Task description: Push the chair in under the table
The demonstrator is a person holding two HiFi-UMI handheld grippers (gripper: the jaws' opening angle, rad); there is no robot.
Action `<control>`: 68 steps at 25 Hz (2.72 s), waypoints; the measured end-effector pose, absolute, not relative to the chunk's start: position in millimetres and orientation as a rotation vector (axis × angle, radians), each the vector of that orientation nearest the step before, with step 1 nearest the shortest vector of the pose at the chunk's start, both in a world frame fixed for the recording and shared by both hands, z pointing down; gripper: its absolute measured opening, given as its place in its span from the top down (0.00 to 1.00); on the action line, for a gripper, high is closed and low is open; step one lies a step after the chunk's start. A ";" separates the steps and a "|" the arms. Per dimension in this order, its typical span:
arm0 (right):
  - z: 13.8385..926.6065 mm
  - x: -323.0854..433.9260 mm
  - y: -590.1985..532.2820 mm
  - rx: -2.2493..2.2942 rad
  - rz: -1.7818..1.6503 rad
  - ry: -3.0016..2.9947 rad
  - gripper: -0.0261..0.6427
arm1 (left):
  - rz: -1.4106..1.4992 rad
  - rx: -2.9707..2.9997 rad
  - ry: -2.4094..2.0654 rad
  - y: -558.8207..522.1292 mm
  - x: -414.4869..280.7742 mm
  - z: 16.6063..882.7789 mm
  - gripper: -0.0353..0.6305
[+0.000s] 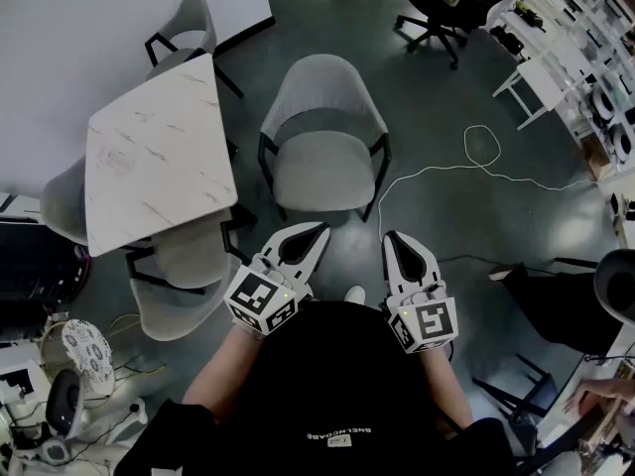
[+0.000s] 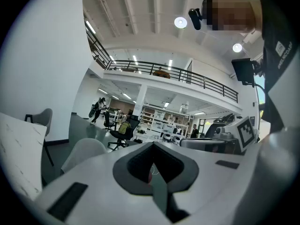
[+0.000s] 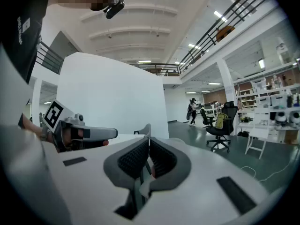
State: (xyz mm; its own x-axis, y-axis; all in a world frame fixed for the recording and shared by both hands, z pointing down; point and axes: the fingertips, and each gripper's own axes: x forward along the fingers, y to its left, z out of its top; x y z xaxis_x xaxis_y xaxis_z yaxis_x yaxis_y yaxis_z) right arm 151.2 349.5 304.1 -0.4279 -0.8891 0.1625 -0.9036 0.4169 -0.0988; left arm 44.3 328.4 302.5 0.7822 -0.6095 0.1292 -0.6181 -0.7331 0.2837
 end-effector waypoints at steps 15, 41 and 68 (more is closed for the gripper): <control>312.3 167.8 359.4 1.626 0.282 -2.565 0.93 | 0.097 2.678 -0.918 339.6 68.5 312.6 0.94; 344.8 247.8 337.2 1.575 0.405 -2.610 0.93 | 0.183 2.560 -1.131 333.7 118.0 346.8 0.94; 371.8 130.5 92.7 1.539 0.479 -2.506 0.93 | 0.209 2.470 -1.124 88.6 -18.2 376.4 0.94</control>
State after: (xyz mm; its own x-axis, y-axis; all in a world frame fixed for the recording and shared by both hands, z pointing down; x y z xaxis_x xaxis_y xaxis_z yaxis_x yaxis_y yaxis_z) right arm 130.5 92.7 371.8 -0.4568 -0.8372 0.3008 -0.8891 0.4185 -0.1856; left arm -18.2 88.6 376.4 0.6621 -0.6859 0.3020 -0.7486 -0.5865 0.3092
